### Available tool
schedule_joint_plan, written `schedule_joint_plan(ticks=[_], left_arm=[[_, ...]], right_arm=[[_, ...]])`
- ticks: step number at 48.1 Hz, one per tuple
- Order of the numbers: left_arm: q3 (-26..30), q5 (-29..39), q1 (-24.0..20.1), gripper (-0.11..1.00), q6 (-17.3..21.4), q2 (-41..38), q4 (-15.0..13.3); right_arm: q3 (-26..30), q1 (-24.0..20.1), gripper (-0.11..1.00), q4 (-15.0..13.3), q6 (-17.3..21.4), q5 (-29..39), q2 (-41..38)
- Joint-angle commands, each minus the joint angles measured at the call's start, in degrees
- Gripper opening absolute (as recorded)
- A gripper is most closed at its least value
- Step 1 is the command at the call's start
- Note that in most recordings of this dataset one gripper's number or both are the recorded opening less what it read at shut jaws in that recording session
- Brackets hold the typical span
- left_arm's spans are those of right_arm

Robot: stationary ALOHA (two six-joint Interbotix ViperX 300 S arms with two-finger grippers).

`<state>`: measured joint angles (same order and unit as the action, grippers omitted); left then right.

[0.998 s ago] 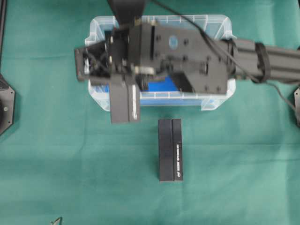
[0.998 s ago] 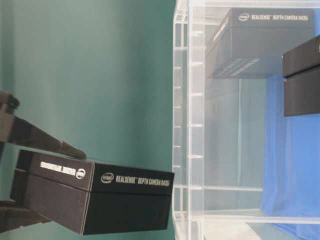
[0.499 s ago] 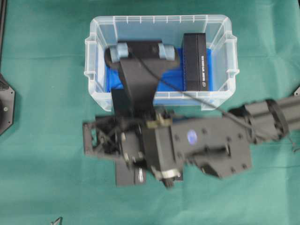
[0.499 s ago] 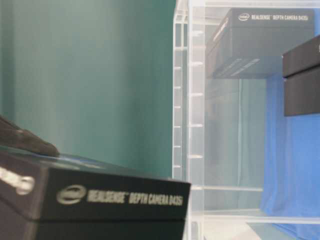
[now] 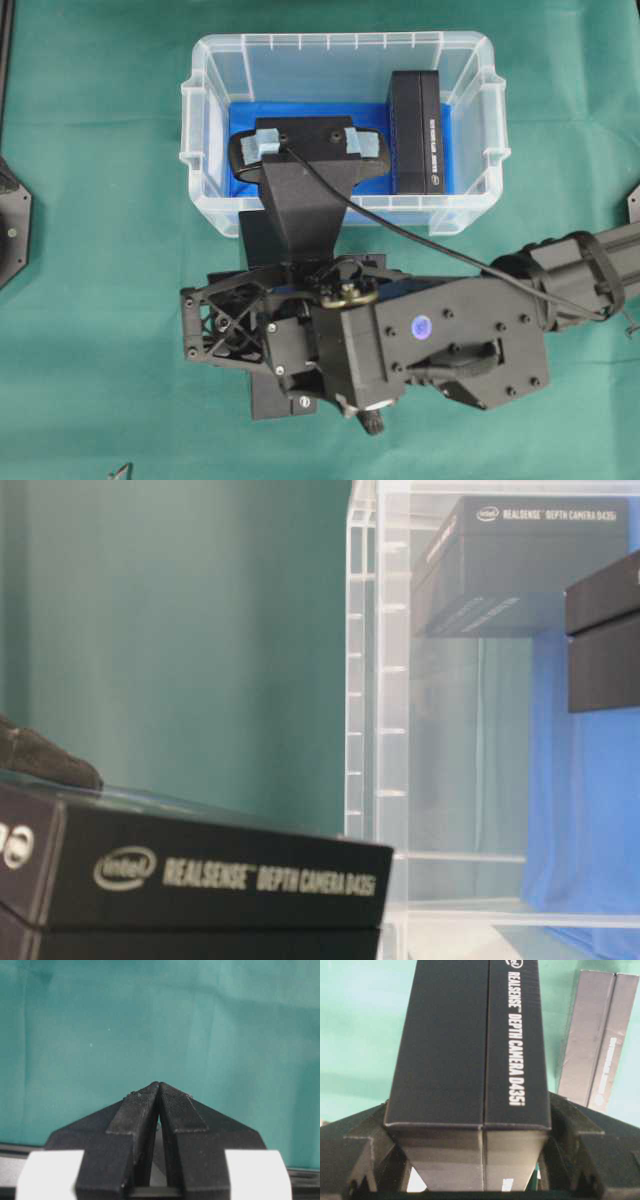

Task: Take the box out of the case with the right arm.
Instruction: 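Carry the box over the case front wall toward the table, then lower the box onto the cloth left of the first box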

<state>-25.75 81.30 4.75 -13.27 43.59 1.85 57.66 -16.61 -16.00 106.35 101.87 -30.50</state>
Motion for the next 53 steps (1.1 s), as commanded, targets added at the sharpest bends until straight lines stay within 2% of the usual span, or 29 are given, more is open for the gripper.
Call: schedule_joint_plan(ticks=[1, 15, 30, 38, 45, 53], left_arm=[[1.58, -0.35, -0.18, 0.0, 0.0, -0.18, 0.09], [1.58, -0.35, -0.18, 0.0, 0.18, -0.26, 0.18], [1.58, -0.35, -0.18, 0.0, 0.18, -0.18, 0.18], [1.58, -0.35, -0.18, 0.0, 0.18, -0.18, 0.09], [1.58, -0.35, -0.18, 0.0, 0.09, -0.18, 0.18], [1.49, -0.35, -0.18, 0.0, 0.18, -0.18, 0.09]], right_arm=[[1.76, -0.18, 0.68, -0.26, 0.09, -0.26, 3.08], [1.67, 0.18, 0.68, 0.26, 0.0, -0.35, 1.32], [-1.49, 1.58, 0.68, 6.94, 0.09, -0.7, -2.37], [-5.8, 1.93, 0.68, 8.35, 0.35, -2.9, -2.99], [-10.37, 2.37, 0.68, 8.79, 1.41, -8.26, -2.99], [-17.14, 2.55, 0.68, 11.25, 2.11, -13.89, -2.99]])
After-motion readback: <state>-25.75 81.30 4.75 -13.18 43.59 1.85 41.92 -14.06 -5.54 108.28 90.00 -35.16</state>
